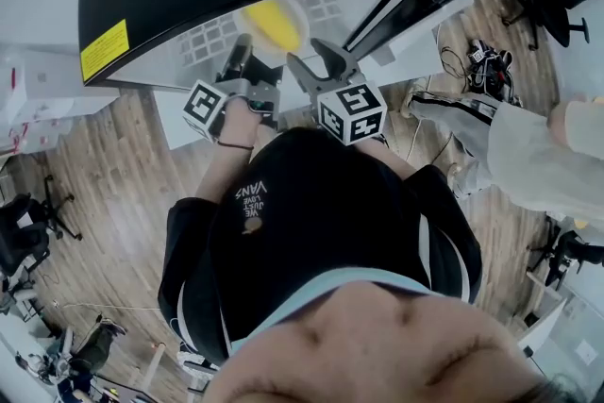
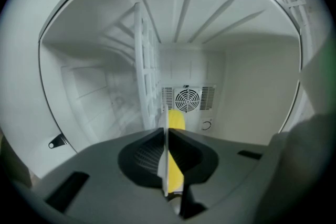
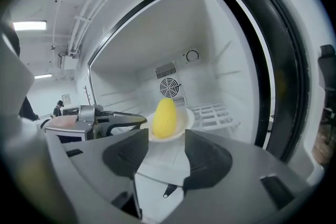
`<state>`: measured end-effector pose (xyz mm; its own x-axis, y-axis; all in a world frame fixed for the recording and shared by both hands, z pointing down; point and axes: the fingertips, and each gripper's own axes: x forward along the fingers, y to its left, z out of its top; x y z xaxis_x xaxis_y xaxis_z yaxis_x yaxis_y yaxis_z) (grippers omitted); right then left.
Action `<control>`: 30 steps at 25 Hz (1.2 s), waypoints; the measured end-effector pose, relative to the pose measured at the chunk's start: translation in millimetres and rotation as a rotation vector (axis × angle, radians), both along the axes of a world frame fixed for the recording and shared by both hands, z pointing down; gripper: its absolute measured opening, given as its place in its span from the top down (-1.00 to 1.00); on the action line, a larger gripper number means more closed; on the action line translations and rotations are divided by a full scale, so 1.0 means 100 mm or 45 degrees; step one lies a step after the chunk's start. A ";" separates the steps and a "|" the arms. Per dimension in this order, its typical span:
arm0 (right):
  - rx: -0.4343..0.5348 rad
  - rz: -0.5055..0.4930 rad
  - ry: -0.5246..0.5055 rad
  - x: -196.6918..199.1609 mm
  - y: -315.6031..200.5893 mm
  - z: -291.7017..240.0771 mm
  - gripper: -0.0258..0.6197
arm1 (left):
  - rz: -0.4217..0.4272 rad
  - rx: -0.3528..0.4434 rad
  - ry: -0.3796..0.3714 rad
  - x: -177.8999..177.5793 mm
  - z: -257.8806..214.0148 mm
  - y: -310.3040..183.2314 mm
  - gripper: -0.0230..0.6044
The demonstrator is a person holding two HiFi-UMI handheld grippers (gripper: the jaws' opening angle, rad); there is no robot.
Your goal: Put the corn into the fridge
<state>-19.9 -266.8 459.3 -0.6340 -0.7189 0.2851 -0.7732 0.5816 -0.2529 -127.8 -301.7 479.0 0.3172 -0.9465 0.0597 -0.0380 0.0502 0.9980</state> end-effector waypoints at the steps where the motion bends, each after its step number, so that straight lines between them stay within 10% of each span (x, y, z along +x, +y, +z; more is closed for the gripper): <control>1: 0.002 -0.004 0.019 -0.01 0.01 0.02 0.28 | 0.001 0.001 0.001 0.00 0.00 0.00 0.83; 30: 0.087 -0.008 0.189 -0.05 0.00 0.06 0.28 | 0.005 0.014 -0.011 0.01 0.01 0.02 0.83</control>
